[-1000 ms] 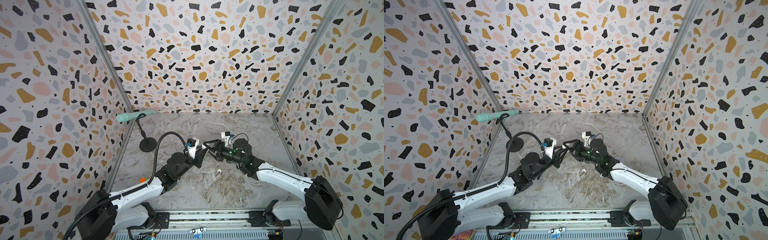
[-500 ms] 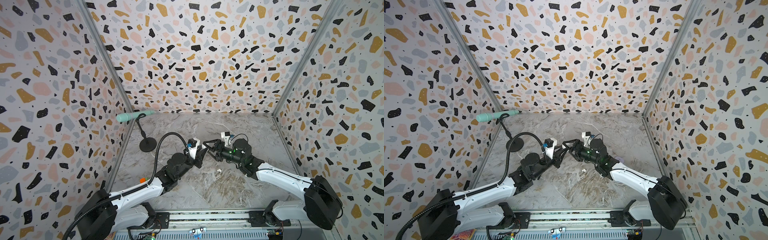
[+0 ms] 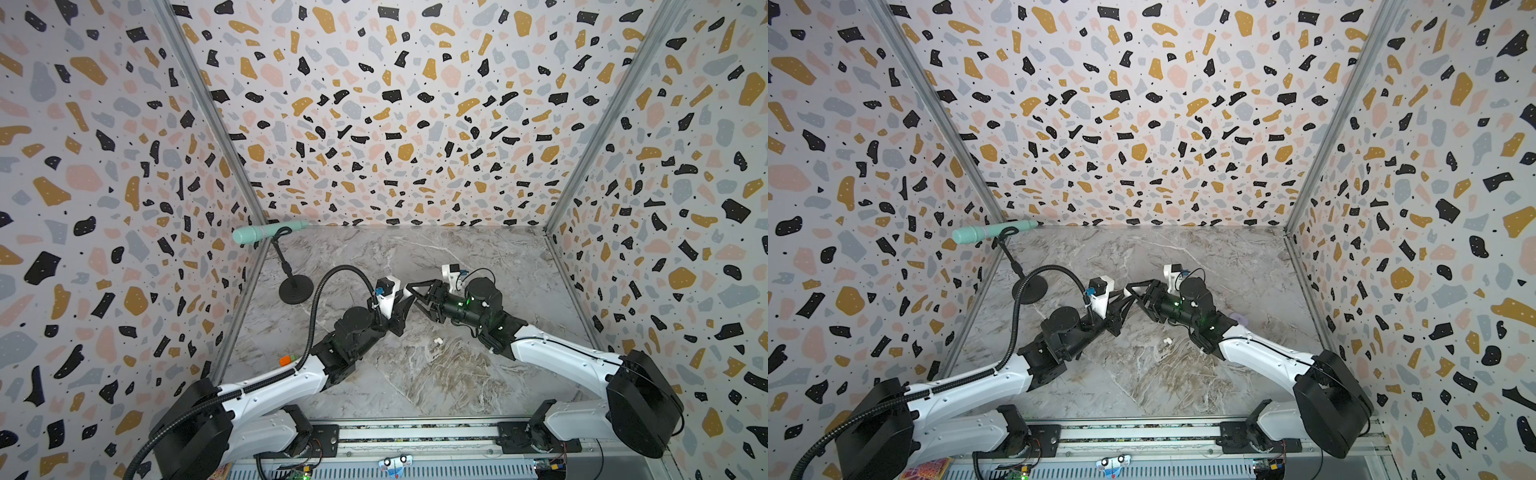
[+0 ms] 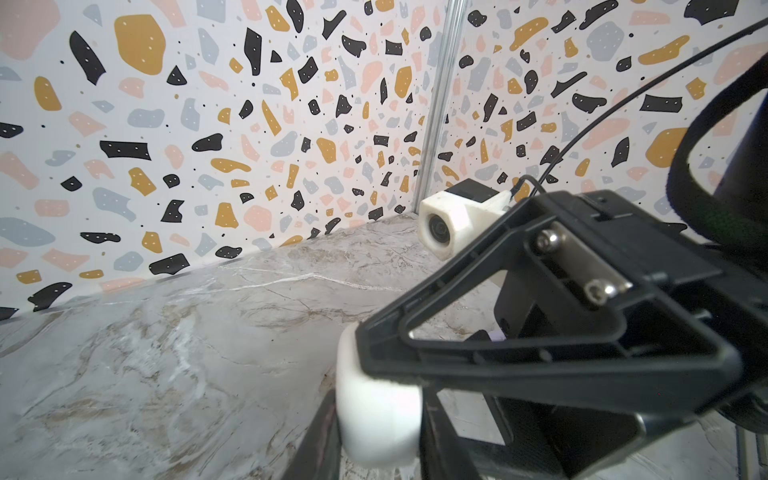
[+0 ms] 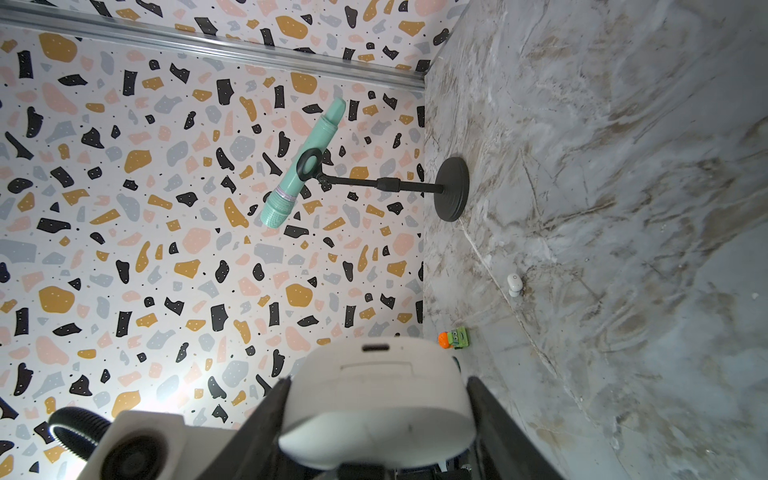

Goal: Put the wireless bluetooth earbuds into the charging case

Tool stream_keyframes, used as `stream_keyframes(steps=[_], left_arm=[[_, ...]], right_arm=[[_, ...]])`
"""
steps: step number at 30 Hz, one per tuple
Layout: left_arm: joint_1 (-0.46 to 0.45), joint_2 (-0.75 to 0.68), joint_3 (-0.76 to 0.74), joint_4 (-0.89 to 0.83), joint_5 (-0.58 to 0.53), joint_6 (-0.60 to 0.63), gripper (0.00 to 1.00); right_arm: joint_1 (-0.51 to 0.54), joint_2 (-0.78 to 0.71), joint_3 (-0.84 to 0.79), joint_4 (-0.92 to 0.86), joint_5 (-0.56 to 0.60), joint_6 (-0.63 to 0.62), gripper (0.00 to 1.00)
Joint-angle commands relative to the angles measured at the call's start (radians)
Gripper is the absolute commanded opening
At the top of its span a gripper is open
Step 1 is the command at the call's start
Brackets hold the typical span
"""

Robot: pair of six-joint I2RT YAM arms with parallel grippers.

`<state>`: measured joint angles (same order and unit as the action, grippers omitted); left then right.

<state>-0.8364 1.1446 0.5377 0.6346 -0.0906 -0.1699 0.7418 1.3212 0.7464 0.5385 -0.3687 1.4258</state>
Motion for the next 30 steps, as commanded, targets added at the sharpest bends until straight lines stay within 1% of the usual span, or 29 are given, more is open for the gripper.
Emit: stream_keyframes(steps=[1, 3, 5, 6, 10, 12, 14, 19, 22, 26, 30], left_arm=[[-0.013, -0.006, 0.016, 0.013, 0.011, 0.020, 0.00], [-0.013, -0.008, 0.018, 0.008, 0.006, 0.020, 0.00], [-0.014, -0.011, 0.018, 0.006, 0.005, 0.019, 0.07], [-0.013, -0.012, 0.017, 0.003, 0.005, 0.018, 0.11], [-0.012, -0.020, 0.019, -0.009, -0.012, 0.017, 0.34], [-0.013, -0.033, 0.018, -0.023, -0.030, 0.017, 0.49], [-0.012, -0.054, 0.014, -0.045, -0.053, 0.020, 0.57], [-0.012, -0.126, 0.011, -0.143, -0.088, 0.044, 0.72], [-0.012, -0.163, 0.024, -0.235, -0.082, 0.077, 0.82], [-0.008, -0.168, 0.061, -0.389, 0.000, 0.165, 1.00], [0.002, -0.120, 0.109, -0.537, 0.122, 0.262, 1.00]], right_arm=[[0.009, -0.011, 0.014, 0.072, -0.003, 0.001, 0.59], [0.008, -0.013, 0.010, 0.071, -0.001, 0.001, 0.58], [0.008, -0.016, 0.006, 0.070, 0.001, 0.002, 0.57], [0.009, -0.017, 0.003, 0.071, 0.002, -0.001, 0.57], [0.005, -0.027, -0.005, 0.059, 0.008, -0.004, 0.56], [0.001, -0.034, -0.011, 0.042, 0.007, -0.009, 0.56], [-0.005, -0.045, -0.019, 0.013, 0.002, -0.015, 0.56], [-0.036, -0.082, -0.031, -0.121, -0.035, -0.066, 0.55], [-0.072, -0.098, -0.022, -0.238, -0.088, -0.133, 0.55], [-0.131, -0.103, 0.025, -0.416, -0.183, -0.272, 0.54], [-0.175, -0.076, 0.103, -0.612, -0.280, -0.446, 0.54]])
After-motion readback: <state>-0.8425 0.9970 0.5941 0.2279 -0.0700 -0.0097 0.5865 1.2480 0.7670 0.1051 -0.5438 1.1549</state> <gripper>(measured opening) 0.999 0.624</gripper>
